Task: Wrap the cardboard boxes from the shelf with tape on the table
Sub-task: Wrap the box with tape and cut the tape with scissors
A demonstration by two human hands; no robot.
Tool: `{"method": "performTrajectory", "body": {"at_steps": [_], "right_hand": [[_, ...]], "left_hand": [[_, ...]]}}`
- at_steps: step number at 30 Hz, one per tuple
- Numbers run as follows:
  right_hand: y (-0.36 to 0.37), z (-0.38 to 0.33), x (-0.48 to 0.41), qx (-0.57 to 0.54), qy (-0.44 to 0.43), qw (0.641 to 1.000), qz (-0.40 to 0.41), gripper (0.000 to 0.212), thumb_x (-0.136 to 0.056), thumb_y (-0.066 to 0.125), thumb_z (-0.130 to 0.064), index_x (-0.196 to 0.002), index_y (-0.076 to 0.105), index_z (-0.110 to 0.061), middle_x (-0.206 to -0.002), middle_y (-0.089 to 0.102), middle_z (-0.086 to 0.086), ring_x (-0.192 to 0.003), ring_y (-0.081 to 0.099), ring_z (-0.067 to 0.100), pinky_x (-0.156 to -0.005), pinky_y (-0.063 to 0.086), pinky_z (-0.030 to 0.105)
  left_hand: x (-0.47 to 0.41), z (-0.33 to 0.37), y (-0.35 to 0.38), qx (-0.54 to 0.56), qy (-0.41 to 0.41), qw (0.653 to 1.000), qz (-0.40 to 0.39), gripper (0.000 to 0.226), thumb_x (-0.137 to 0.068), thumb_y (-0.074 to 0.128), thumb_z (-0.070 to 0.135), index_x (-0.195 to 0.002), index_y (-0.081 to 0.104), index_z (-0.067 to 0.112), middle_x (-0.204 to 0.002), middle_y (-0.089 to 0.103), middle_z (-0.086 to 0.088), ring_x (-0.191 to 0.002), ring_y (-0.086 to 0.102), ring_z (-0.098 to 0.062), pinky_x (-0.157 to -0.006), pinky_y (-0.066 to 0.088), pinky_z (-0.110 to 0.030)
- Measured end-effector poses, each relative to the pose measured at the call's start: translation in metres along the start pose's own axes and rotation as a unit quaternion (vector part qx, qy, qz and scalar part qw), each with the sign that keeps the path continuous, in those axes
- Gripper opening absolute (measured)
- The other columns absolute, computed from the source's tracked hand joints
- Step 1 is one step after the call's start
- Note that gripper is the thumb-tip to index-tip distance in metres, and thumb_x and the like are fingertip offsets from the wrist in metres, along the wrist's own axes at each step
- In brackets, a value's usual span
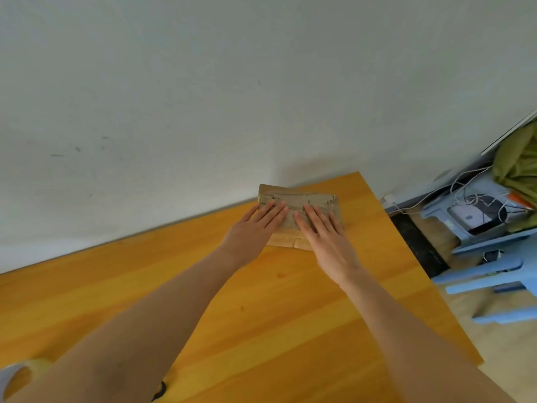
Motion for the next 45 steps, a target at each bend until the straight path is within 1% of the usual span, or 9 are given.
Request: {"method": "performTrajectory", "body": {"at_steps": [5,8,11,16,27,30,34,40,45], "right_hand": [[-0.002,0.026,-0.024,0.002,0.008,1.0,0.009,0.085,-0.085,0.054,0.008,-0.152,0.008,-0.016,-0.159,0.009,0.014,-0.147,0.007,0.028,-0.119,0.006,0.048],[-0.005,0.036,-0.034,0.014,0.01,1.0,0.003,0.085,-0.087,0.051,0.007,-0.153,0.002,-0.017,-0.16,0.003,0.013,-0.147,0.002,0.027,-0.12,0.003,0.046],[-0.008,0.037,-0.037,0.017,0.026,0.999,-0.007,0.086,-0.088,0.05,0.006,-0.153,0.0,-0.019,-0.16,-0.002,0.011,-0.148,-0.001,0.025,-0.12,0.003,0.045],[-0.02,0.016,-0.03,0.015,0.054,0.998,-0.009,0.093,-0.087,0.059,0.0,-0.152,-0.004,-0.02,-0.16,-0.005,0.011,-0.148,0.001,0.024,-0.12,0.006,0.043],[-0.096,-0.136,0.027,0.021,0.089,0.995,0.036,0.074,-0.096,0.044,-0.004,-0.153,-0.002,-0.018,-0.16,-0.001,0.007,-0.147,0.005,0.02,-0.118,0.004,0.036],[-0.117,-0.187,0.056,0.025,0.097,0.993,0.064,0.071,-0.095,0.045,-0.003,-0.153,0.006,-0.017,-0.16,0.007,0.007,-0.146,0.013,0.022,-0.118,0.012,0.037],[-0.134,-0.252,0.106,0.039,0.103,0.99,0.084,0.062,-0.097,0.044,-0.007,-0.151,0.016,-0.013,-0.159,0.015,0.011,-0.142,0.025,0.025,-0.116,0.022,0.039],[-0.15,-0.341,0.18,0.038,0.111,0.989,0.088,0.058,-0.1,0.038,-0.015,-0.152,0.012,-0.014,-0.159,0.013,0.009,-0.141,0.026,0.025,-0.112,0.024,0.036],[-0.156,-0.398,0.234,0.019,0.101,0.989,0.106,0.057,-0.099,0.043,-0.016,-0.151,0.019,-0.013,-0.157,0.02,0.011,-0.141,0.029,0.025,-0.112,0.026,0.036]], "left_hand": [[-0.039,-0.009,-0.003,0.001,-0.001,1.0,0.01,0.066,-0.093,0.017,0.003,-0.148,-0.015,0.016,-0.158,-0.014,0.0,-0.146,-0.01,-0.019,-0.117,-0.005,-0.032],[-0.052,-0.012,-0.005,-0.001,-0.007,1.0,0.002,0.068,-0.094,0.025,0.002,-0.149,-0.013,0.016,-0.158,-0.013,0.0,-0.146,-0.009,-0.018,-0.12,0.0,-0.033],[-0.051,-0.014,-0.003,0.017,-0.017,1.0,-0.004,0.071,-0.096,0.031,0.003,-0.149,-0.014,0.017,-0.158,-0.015,0.002,-0.146,-0.01,-0.016,-0.12,0.005,-0.034],[-0.015,-0.023,-0.014,0.012,-0.018,0.999,-0.024,0.062,-0.103,0.03,0.021,-0.149,-0.012,0.021,-0.158,-0.016,0.0,-0.146,-0.011,-0.018,-0.12,0.002,-0.037],[0.16,-0.069,-0.073,0.012,-0.06,0.998,0.011,0.058,-0.103,0.024,0.033,-0.15,-0.01,0.027,-0.158,-0.014,-0.001,-0.146,-0.009,-0.019,-0.12,0.003,-0.039],[0.217,-0.075,-0.086,0.024,-0.066,0.997,0.032,0.058,-0.103,0.025,0.033,-0.15,-0.008,0.027,-0.159,-0.013,-0.002,-0.146,-0.008,-0.019,-0.12,0.004,-0.04],[0.293,-0.068,-0.098,0.029,-0.066,0.996,0.042,0.058,-0.103,0.026,0.033,-0.15,-0.008,0.026,-0.159,-0.012,-0.004,-0.147,-0.007,-0.021,-0.12,0.007,-0.041],[0.398,-0.045,-0.114,0.051,-0.059,0.995,0.064,0.057,-0.103,0.026,0.034,-0.151,-0.004,0.025,-0.159,-0.008,-0.004,-0.147,-0.002,-0.021,-0.119,0.011,-0.04],[0.465,-0.031,-0.115,0.048,-0.06,0.994,0.079,0.056,-0.103,0.025,0.036,-0.151,-0.002,0.025,-0.16,-0.004,-0.004,-0.147,0.002,-0.021,-0.118,0.014,-0.04]]}}
Point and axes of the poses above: each hand's wrist, its own x-axis away from the middle knuckle, its own y-axis out of the palm, z = x × y, the point moved 5 cm from there along -x, towards the middle knuckle
